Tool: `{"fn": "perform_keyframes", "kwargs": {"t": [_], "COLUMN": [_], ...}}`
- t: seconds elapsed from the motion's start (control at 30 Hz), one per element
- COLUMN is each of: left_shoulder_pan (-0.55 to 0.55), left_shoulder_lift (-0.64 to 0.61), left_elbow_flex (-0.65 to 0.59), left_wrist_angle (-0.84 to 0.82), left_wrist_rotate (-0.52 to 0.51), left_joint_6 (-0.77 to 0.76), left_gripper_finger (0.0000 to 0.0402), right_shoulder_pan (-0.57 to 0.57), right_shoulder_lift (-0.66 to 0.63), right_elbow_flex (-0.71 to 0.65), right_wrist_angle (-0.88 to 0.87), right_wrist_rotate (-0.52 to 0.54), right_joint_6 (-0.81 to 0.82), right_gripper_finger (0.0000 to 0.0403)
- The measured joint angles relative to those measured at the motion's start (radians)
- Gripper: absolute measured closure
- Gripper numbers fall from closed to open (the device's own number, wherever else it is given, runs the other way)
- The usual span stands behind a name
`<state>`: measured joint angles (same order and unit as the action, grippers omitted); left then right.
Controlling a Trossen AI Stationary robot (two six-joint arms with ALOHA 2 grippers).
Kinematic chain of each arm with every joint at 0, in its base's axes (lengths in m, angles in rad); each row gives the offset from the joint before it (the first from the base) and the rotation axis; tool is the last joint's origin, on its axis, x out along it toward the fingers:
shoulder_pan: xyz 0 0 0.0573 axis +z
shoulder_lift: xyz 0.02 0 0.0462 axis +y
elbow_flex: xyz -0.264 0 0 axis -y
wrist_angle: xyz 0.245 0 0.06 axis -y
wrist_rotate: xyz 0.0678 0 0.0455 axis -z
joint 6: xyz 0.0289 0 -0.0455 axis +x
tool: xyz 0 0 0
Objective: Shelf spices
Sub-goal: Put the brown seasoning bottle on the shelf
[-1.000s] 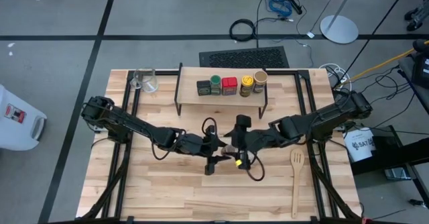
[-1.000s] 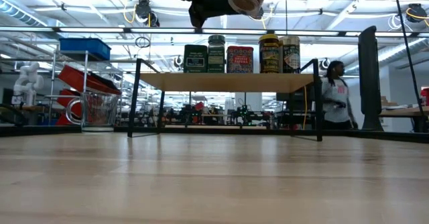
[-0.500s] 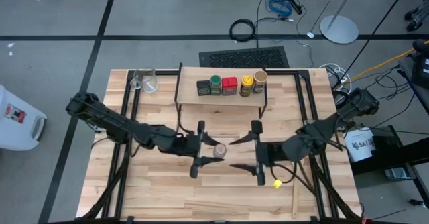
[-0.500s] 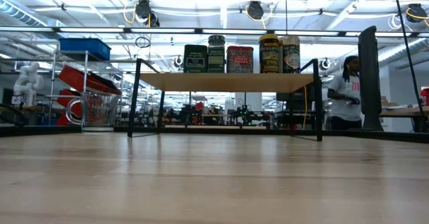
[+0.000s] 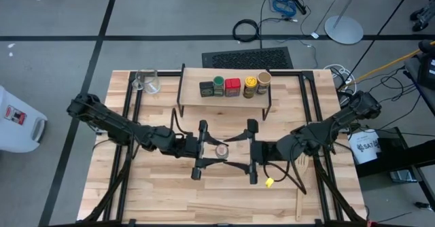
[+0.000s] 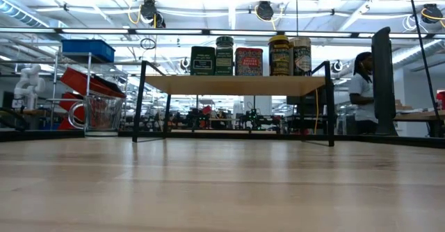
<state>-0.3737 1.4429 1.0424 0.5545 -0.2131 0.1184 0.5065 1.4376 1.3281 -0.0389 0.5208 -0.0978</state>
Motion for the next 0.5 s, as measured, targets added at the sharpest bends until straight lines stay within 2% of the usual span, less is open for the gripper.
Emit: {"fn": "perform_keyframes", "kwargs": {"t": [0.3, 0.5], "left_shoulder_pan": [0.005, 0.006], "left_shoulder_lift": [0.019, 0.02], "left_elbow_flex": [0.0, 0.0], "left_wrist_angle": [0.004, 0.002], "left_wrist_rotate": [-0.001, -0.002], "left_joint_6": [0.0, 0.0], "left_gripper_finger": [0.0201, 0.0201], "right_shoulder_pan": [-0.004, -0.011], "right_shoulder_lift": [0.023, 0.023], "right_elbow_flex": [0.0, 0.0], "right_wrist_angle": [0.059, 0.065], "right_wrist_rotate": [-0.029, -0.054], "right_joint_6": [-0.041, -0.023], "right_gripper_finger": [0.0115, 0.0148]}}
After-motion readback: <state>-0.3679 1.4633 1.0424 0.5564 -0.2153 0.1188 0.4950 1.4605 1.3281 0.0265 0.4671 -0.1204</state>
